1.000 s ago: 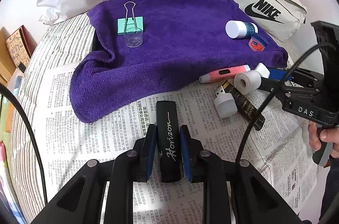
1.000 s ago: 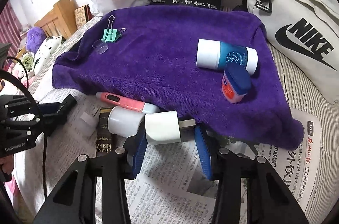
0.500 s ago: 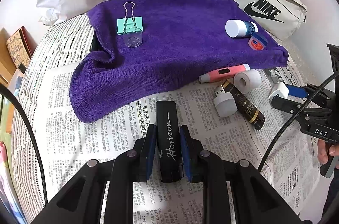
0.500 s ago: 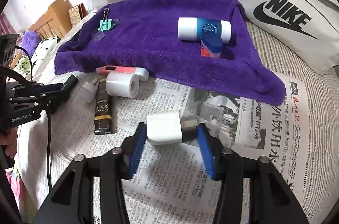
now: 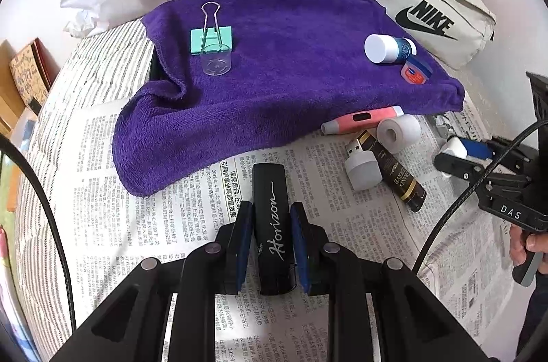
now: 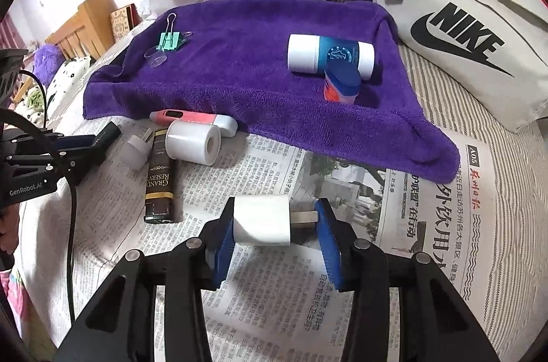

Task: Organize rigid objects
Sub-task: 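Carry the tube with the left tool and the charger with the right tool over the towel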

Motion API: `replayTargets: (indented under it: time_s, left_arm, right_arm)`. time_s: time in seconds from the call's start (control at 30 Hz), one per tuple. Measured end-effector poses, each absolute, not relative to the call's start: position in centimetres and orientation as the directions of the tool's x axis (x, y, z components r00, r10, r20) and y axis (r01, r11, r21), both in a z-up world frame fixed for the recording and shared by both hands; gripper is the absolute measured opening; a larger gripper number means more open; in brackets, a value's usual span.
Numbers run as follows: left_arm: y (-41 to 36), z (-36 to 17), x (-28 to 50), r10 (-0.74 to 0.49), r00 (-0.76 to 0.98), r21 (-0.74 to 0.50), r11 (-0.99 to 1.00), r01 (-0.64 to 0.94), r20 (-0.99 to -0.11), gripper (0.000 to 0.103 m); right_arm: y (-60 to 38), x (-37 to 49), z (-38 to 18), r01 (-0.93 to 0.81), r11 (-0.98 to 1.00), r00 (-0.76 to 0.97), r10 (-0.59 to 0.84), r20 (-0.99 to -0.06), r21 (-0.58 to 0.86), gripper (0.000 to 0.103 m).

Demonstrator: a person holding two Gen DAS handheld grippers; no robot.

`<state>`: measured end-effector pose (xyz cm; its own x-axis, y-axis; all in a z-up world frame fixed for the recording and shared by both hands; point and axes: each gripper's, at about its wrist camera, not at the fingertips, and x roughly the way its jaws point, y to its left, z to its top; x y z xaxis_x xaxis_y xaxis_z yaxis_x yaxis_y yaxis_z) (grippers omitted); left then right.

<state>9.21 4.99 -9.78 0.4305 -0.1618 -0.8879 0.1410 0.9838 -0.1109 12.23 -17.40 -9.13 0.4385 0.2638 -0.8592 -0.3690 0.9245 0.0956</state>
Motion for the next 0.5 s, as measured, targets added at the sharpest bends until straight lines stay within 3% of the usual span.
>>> replayTargets:
  time_s: [0.5]
  left_arm:
    - [4.3,-9.5,8.7,-0.118,0.434,-0.052,0.986,0.161,-0.893,0.021]
  right_arm:
    - [-18.4,11.5,-9.0,-0.319,0.942,0.43,0.246,-0.869,0.108,0.044]
